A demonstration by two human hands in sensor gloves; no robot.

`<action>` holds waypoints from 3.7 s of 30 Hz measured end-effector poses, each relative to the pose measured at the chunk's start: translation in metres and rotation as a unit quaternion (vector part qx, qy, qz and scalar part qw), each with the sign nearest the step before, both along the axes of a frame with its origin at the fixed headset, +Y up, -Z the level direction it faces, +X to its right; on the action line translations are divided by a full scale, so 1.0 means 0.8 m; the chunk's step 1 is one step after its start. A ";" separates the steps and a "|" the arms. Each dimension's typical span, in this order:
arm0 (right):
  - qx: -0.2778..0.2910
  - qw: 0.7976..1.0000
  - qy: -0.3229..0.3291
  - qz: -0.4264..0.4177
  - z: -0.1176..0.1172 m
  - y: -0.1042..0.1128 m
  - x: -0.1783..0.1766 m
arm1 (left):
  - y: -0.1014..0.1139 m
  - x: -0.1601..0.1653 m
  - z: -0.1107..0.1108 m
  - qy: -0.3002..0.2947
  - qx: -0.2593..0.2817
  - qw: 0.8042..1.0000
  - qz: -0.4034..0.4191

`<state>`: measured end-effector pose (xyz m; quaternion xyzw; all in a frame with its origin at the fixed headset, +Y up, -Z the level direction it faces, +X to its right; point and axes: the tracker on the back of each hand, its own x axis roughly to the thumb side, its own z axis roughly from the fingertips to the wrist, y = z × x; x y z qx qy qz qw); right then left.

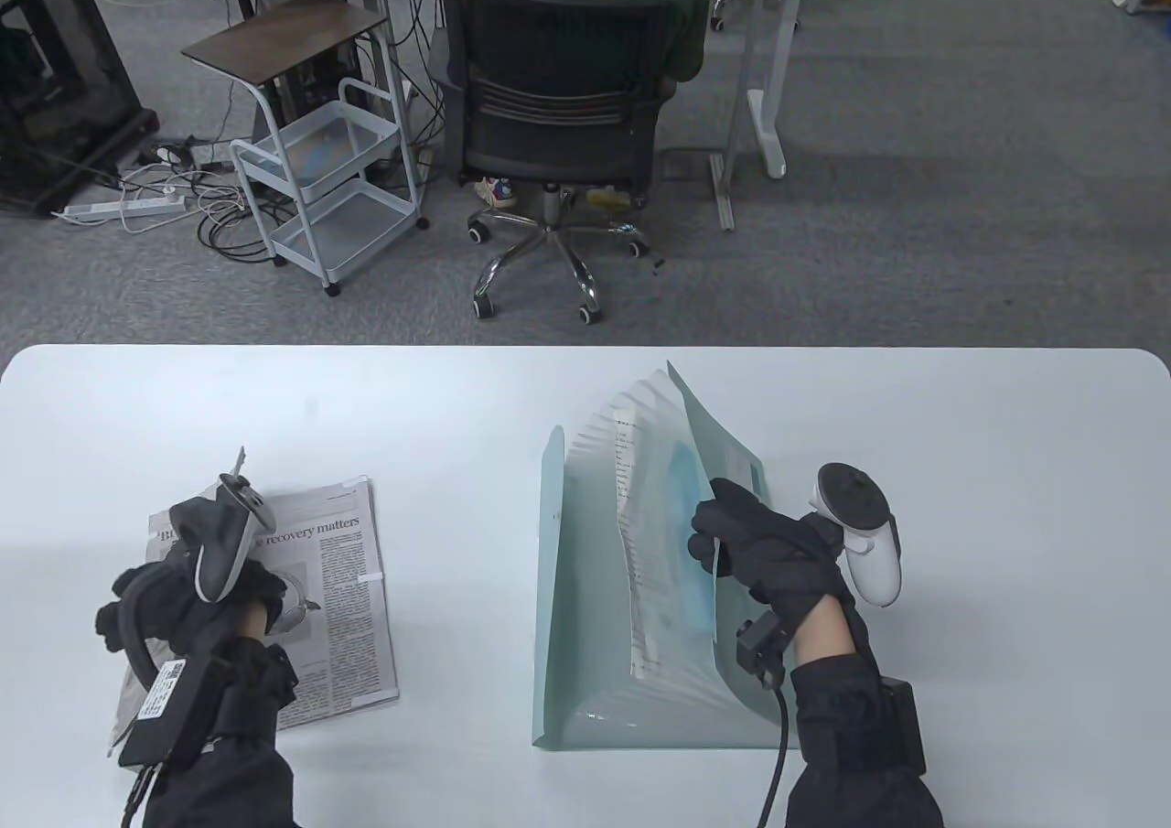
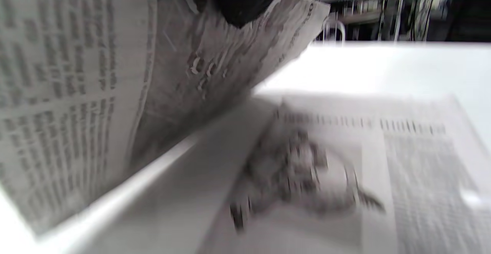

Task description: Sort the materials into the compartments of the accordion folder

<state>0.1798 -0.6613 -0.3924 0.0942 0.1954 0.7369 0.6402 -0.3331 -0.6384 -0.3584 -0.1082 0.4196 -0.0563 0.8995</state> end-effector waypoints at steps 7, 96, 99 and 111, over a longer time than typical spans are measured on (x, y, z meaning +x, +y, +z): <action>0.000 1.000 0.002 0.001 0.000 0.000 -0.001 | 0.076 0.026 0.015 -0.032 0.074 0.994 -0.070; 0.011 0.993 -0.006 -0.118 -0.003 -0.003 0.049 | 0.054 0.268 0.075 -0.423 0.320 0.716 0.453; 0.010 0.992 -0.002 -0.127 -0.002 -0.002 0.049 | 0.060 0.272 0.070 -0.429 0.303 0.722 0.451; 0.011 0.993 -0.002 -0.121 -0.004 -0.003 0.049 | 0.083 0.290 0.041 -0.427 0.206 0.778 0.412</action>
